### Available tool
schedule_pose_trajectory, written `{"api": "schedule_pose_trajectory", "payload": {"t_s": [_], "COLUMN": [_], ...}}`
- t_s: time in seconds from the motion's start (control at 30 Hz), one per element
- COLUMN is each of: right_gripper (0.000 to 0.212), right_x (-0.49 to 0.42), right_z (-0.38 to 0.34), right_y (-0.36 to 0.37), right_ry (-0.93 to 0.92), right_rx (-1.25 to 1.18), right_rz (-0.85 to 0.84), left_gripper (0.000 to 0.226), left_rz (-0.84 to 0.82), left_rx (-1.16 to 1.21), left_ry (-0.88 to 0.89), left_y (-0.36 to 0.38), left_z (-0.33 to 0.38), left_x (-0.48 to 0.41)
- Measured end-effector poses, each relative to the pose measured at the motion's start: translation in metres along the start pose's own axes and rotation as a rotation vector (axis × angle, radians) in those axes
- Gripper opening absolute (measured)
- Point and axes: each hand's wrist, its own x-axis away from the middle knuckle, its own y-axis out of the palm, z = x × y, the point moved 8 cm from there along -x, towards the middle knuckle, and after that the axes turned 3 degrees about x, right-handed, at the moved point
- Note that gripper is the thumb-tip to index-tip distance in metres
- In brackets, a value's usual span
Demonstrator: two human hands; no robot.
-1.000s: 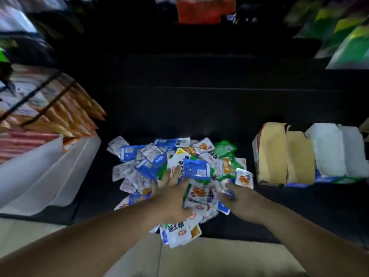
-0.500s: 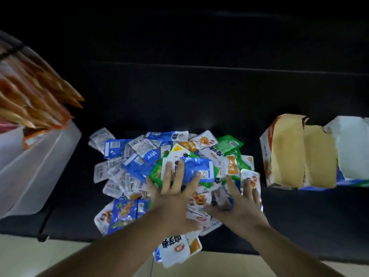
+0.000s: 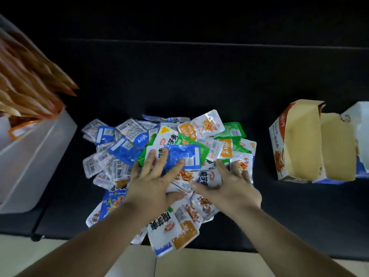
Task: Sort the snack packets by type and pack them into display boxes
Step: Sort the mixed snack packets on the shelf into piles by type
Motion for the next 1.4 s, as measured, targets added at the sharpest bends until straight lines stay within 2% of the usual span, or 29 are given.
{"api": "schedule_pose_trajectory", "payload": {"t_s": [0.1, 0.13, 0.27, 0.4, 0.53, 0.67, 0.7, 0.77, 0.9, 0.93, 1.0, 1.07, 1.13, 1.2, 1.27, 1.4], "right_gripper": [0.103, 0.1, 0.102, 0.097, 0.098, 0.092, 0.091, 0.086, 0.062, 0.053, 0.031, 0.025, 0.029, 0.033, 0.035, 0.036], "right_x": [0.011, 0.015, 0.023, 0.024, 0.021, 0.021, 0.02, 0.017, 0.017, 0.019, 0.023, 0.028, 0.035, 0.041, 0.048, 0.066], "right_z": [0.013, 0.019, 0.025, 0.021, 0.028, 0.034, 0.037, 0.04, 0.046, 0.046, 0.041, 0.032, 0.024, 0.032, 0.054, 0.119], "right_y": [-0.015, -0.02, -0.021, -0.017, -0.02, -0.022, -0.021, -0.017, -0.02, -0.024, -0.034, -0.038, -0.041, -0.043, -0.04, -0.038], "right_ry": [-0.074, -0.09, -0.149, -0.208, -0.19, -0.183, -0.183, -0.186, -0.206, -0.202, -0.183, -0.182, -0.176, -0.126, -0.038, 0.095], "right_rx": [-0.055, -0.081, -0.039, 0.02, -0.038, -0.177, -0.238, -0.365, -0.548, -0.59, -0.791, -1.085, -1.164, -1.111, -1.106, -1.145], "right_rz": [0.026, 0.036, 0.041, 0.06, 0.098, 0.107, 0.108, 0.099, 0.224, 0.257, 0.233, 0.085, 0.011, 0.065, 0.086, 0.107], "left_gripper": [0.096, 0.094, 0.07, 0.077, 0.082, 0.104, 0.103, 0.087, 0.051, 0.046, 0.03, 0.018, 0.016, 0.024, 0.022, 0.032], "left_rz": [-0.12, -0.124, 0.077, -0.001, 0.168, 0.099, 0.063, 0.056, 0.159, 0.226, 0.252, 0.085, -0.013, 0.007, 0.003, -0.15], "left_rx": [0.033, 0.065, 0.009, 0.08, 0.033, 0.002, -0.011, -0.042, -0.098, -0.016, 0.383, 0.88, 1.136, 1.188, 1.145, 0.931], "left_ry": [0.033, 0.039, 0.08, 0.017, 0.019, 0.043, 0.049, 0.065, 0.032, 0.012, -0.065, -0.139, -0.127, -0.033, 0.028, 0.099], "left_y": [-0.016, -0.027, -0.064, -0.052, -0.054, -0.062, -0.065, -0.073, -0.074, -0.076, -0.079, -0.062, -0.049, -0.041, -0.032, -0.004], "left_z": [0.007, 0.009, 0.009, 0.012, 0.024, 0.031, 0.032, 0.036, 0.043, 0.045, 0.05, 0.07, 0.096, 0.117, 0.136, 0.182], "left_x": [-0.001, -0.003, -0.021, -0.04, -0.042, -0.059, -0.066, -0.074, -0.062, -0.052, -0.03, -0.01, 0.006, 0.011, 0.009, 0.012]}}
